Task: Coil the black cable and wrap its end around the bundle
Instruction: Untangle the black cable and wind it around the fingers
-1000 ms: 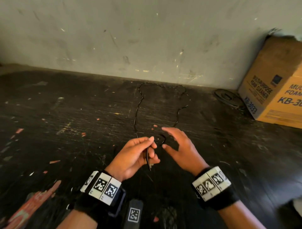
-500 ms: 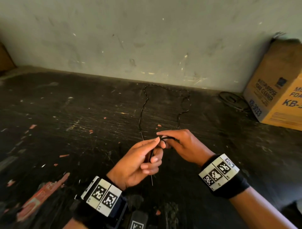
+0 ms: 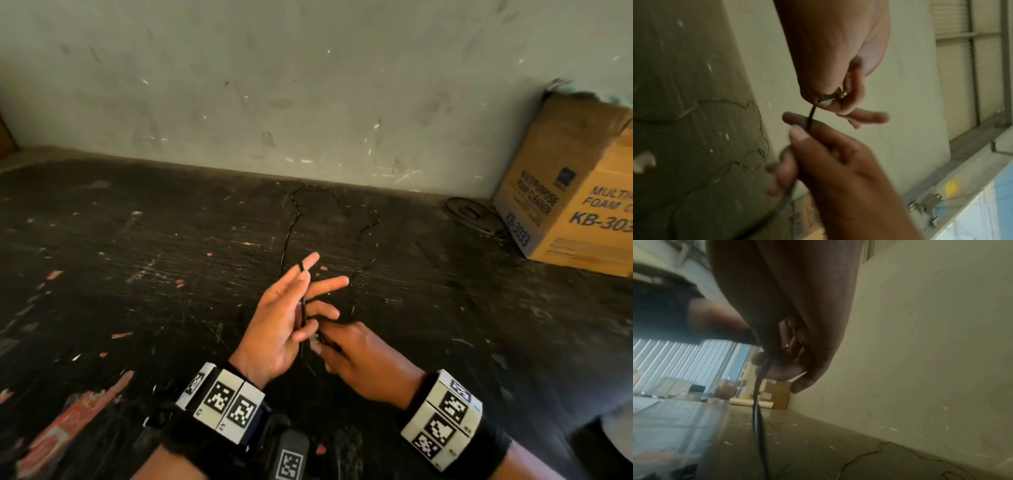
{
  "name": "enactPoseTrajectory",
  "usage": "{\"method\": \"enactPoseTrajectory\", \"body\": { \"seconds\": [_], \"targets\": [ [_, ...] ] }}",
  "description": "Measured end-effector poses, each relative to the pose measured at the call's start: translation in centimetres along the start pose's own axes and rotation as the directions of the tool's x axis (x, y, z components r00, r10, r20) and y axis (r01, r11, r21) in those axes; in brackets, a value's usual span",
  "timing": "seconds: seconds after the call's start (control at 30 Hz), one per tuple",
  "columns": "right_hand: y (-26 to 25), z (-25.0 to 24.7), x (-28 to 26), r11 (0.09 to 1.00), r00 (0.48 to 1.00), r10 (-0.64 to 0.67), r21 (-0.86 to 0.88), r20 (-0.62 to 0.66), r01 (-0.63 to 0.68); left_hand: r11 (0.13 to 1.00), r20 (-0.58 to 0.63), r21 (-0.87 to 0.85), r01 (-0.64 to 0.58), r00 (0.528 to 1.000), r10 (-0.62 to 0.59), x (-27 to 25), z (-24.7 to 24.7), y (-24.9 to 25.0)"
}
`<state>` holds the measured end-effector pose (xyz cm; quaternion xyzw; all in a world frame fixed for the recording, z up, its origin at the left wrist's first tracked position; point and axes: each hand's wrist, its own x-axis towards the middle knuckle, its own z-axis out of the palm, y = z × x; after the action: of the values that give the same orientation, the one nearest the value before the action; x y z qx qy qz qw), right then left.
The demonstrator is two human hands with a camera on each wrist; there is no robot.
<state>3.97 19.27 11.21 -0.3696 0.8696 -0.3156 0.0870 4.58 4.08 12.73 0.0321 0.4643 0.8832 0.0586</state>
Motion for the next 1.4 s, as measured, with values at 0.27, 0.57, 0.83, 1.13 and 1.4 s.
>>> {"method": "enactPoseTrajectory", "body": {
  "seconds": [0.27, 0.57, 0.83, 1.13, 1.4],
  "targets": [
    [0.5, -0.6, -0.5, 0.991, 0.994, 0.110, -0.074, -0.026, -0.112, 1.000, -0.070, -0.028, -0.010, 0.997, 0.008, 0.4, -0.5, -0.7],
    [0.2, -0.7, -0.7, 0.987, 0.990, 0.142, -0.077, 0.006, -0.141, 0.998, -0.042, -0.058, -0.012, 0.999, 0.010, 0.8, -0.4, -1.1],
    [-1.8, -2.3, -1.1, 0.989, 0.977, 0.124, -0.102, 0.174, -0.107, 0.972, 0.043, 0.231, 0.046, 0.997, -0.057, 1.2, -1.3, -1.8],
    [-4.5, -12.0, 0.0, 0.941, 0.988, -0.075, -0.320, 0.132, 0.115, 0.790, 0.200, 0.597, 0.135, 0.929, -0.310, 0.0, -1.6, -3.5],
    [-3.6, -19.4, 0.5, 0.997, 0.993, 0.008, -0.077, 0.118, 0.001, 0.847, 0.359, 0.523, 0.093, 0.878, -0.318, -1.4, -1.5, -2.6]
  ]
}}
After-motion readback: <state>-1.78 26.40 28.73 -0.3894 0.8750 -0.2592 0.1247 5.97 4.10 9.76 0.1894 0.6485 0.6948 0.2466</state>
